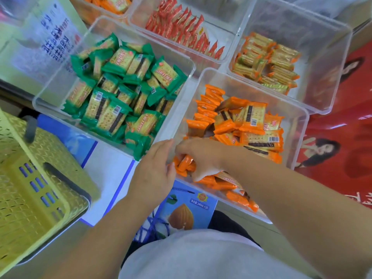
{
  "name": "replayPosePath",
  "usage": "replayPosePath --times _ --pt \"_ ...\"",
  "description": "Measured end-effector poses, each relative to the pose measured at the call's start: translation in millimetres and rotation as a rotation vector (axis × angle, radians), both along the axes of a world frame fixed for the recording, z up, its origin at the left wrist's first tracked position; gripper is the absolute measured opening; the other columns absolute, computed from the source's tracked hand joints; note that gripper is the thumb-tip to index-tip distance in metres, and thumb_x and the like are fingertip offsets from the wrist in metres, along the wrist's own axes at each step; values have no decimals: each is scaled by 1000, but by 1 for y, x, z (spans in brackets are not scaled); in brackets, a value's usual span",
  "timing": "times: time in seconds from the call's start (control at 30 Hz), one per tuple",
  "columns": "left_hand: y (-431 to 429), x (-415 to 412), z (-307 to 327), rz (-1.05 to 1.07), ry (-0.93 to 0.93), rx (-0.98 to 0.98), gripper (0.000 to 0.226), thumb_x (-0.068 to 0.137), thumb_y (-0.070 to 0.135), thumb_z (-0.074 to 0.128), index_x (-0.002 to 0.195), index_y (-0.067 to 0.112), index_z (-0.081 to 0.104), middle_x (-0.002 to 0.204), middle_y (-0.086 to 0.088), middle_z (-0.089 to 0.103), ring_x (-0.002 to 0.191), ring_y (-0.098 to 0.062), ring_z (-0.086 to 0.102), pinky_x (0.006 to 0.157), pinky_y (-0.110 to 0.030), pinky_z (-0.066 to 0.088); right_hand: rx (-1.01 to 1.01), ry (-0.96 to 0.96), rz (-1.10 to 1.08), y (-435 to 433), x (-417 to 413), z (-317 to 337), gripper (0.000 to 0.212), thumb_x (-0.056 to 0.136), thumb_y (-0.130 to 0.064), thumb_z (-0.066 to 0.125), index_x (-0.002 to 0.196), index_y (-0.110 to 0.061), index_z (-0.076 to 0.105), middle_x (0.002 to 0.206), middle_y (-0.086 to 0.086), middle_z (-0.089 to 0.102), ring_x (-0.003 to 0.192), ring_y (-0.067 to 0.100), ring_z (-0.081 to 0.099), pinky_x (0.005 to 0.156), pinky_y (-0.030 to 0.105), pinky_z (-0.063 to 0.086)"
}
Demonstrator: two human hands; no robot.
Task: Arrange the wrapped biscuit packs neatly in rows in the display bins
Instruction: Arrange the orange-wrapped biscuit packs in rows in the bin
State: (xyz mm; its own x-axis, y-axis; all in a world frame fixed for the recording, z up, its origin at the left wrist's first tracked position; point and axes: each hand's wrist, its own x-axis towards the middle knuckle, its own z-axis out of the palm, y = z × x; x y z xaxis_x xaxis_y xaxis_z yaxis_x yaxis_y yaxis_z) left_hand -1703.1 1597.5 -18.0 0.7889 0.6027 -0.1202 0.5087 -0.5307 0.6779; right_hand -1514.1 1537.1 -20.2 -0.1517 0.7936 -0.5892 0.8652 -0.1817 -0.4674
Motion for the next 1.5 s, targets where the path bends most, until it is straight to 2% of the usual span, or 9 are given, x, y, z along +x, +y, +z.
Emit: replayPosePath --times 0.17,0.37,0.47,0.6,0.8,0.9,1.03,1.2,1.5 --pt "-2 3 -3 34 -14 -28 56 91 0 59 145 10 46 141 -6 52 123 -19 53 103 -31 43 -94 -64 101 5 3 6 82 69 -32 80 141 -40 40 122 1 46 97 28 58 72 46 55" --pt "-3 5 -6 69 0 -64 61 92 -1 53 148 17 43 139 -1 52 122 -17 54 97 -26 43 -210 -291 237 9 -12 4 65 82 -43 70 140 -41 41 139 6 40 109 38 54 78 45 55" --pt "-2 5 -5 55 7 -62 60 92 -1 52 149 16 43 139 -2 52 122 -19 54 96 -28 45 -192 -335 258 11 -14 5 61 89 -41 67 143 -41 39 126 6 48 104 37 56 71 40 52" --pt "-1 6 -4 55 12 -57 59 92 -1 52 148 14 44 139 -4 52 121 -20 55 96 -30 46 -113 -343 195 -1 -12 13 46 92 -32 61 136 -37 47 114 5 50 95 34 59 64 37 48" --pt "-1 5 -2 31 36 -49 58 93 3 58 147 16 45 143 1 49 119 -17 55 91 -24 43 7 -339 -55 -42 26 45 49 80 -44 67 127 -39 56 116 -1 57 96 26 61 69 36 54" --pt "-2 6 2 -43 76 119 50 87 6 70 135 9 58 146 -9 48 123 -28 53 93 -35 49 13 -380 -175 -64 46 50 60 75 -45 67 133 -44 53 121 -5 56 102 23 61 65 32 50" --pt "-9 17 5 -284 -53 375 40 74 12 82 112 6 70 120 -13 63 101 -33 60 81 -44 55 54 -366 -262 -78 56 43 62 73 -44 69 134 -46 55 134 -11 51 107 19 61 65 28 40" --pt "-15 53 5 -556 488 157 35 98 42 48 126 23 57 113 1 58 104 -22 58 85 -38 51 84 -337 -260 -74 47 30 59 76 -49 67 134 -42 57 130 -7 54 110 21 60 88 38 47" --pt "-14 93 1 -639 843 -145 73 86 61 63 143 24 39 125 -6 62 111 -27 59 89 -34 48 188 -286 -384 -73 45 20 63 78 -55 62 138 -41 52 130 -6 57 112 21 58 93 43 47"
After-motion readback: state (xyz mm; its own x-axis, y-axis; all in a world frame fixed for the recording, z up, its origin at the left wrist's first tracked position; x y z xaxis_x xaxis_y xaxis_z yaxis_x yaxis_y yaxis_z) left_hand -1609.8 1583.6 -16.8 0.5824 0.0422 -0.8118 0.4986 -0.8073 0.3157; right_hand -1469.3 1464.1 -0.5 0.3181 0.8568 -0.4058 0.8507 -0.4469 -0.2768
